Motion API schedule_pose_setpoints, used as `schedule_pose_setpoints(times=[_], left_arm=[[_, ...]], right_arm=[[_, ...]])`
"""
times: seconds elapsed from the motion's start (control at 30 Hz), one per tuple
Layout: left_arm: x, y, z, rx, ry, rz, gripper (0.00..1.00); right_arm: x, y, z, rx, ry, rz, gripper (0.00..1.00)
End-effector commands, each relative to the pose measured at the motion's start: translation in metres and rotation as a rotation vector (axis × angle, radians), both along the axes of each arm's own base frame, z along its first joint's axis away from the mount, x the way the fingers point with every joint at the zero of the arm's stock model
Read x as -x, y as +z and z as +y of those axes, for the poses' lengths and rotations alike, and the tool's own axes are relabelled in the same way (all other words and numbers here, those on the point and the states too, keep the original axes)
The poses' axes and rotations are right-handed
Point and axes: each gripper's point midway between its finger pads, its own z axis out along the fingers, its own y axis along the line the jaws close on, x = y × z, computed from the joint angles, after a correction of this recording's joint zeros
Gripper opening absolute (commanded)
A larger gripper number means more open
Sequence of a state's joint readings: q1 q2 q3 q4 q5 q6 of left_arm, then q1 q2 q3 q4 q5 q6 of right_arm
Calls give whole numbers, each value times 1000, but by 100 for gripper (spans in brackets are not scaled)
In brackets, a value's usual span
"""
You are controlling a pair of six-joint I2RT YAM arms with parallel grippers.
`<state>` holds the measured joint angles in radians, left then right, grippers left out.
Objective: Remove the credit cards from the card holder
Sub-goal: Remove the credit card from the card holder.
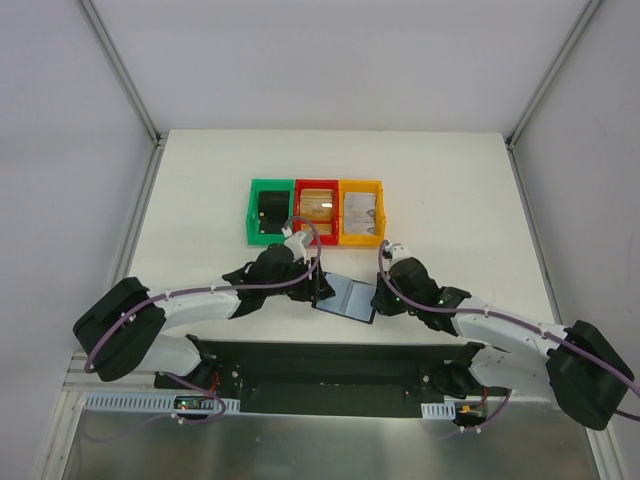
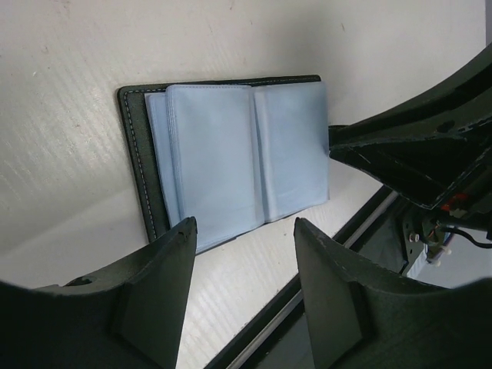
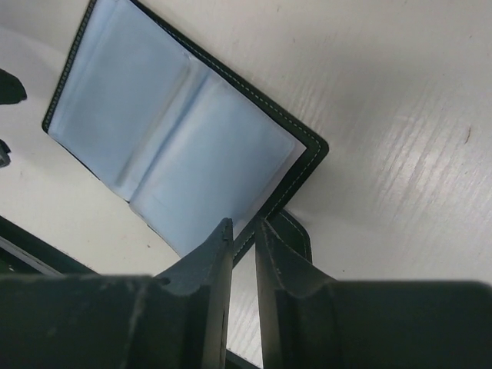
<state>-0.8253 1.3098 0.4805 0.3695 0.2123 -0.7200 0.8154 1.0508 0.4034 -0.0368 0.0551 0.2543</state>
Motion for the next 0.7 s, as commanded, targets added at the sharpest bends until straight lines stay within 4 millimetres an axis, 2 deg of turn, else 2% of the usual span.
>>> schedule_pose_setpoints(times=[0.0, 0.27, 0.53, 0.57, 0.67], left_arm=[[-9, 15, -17, 48, -12, -24, 52], [-11, 3, -22, 19, -34, -4, 53], [-12, -10, -18, -18, -24, 10, 54], [-12, -11, -17, -22, -21, 10, 55], [-12, -14, -16, -34, -22, 14, 55]], right_arm=[[5, -10, 4, -5, 6, 39, 20], [7, -21, -2, 29, -9, 64, 20], [9, -27, -5, 42, -15, 80, 23], [9, -26, -5, 42, -16, 81, 25], [9, -13, -4, 23, -26, 73, 44]])
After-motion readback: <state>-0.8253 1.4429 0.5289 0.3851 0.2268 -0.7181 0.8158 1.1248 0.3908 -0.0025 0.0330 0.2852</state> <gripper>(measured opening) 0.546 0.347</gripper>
